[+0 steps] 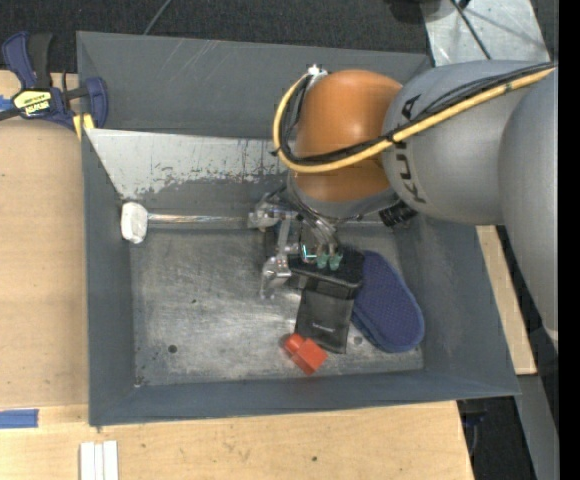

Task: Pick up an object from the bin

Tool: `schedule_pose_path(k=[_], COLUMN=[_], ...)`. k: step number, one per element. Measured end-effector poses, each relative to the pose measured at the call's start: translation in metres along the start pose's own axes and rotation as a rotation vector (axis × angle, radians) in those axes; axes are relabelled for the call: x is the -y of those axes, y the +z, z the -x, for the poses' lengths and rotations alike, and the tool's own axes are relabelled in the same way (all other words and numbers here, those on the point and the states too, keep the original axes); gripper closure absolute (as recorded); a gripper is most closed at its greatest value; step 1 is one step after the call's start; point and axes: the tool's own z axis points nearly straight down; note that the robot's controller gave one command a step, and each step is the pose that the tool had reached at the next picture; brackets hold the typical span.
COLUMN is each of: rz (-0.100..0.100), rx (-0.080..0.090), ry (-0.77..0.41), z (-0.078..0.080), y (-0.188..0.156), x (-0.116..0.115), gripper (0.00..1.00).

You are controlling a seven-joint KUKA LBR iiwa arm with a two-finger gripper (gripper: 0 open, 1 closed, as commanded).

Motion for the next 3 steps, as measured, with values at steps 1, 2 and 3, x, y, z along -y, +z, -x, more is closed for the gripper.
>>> schedule_pose_path(k=[1,2,3], rz=[0.0,-0.002,-0.002], rx=[0.007,0.034,0.031], ry=[0.012,-0.06,-0.059], z=[0.03,0.026,0.025], y=[0.008,0.026,0.025], x=[0.076,0.091,0.093], gripper=[0.0,0.0,1.0])
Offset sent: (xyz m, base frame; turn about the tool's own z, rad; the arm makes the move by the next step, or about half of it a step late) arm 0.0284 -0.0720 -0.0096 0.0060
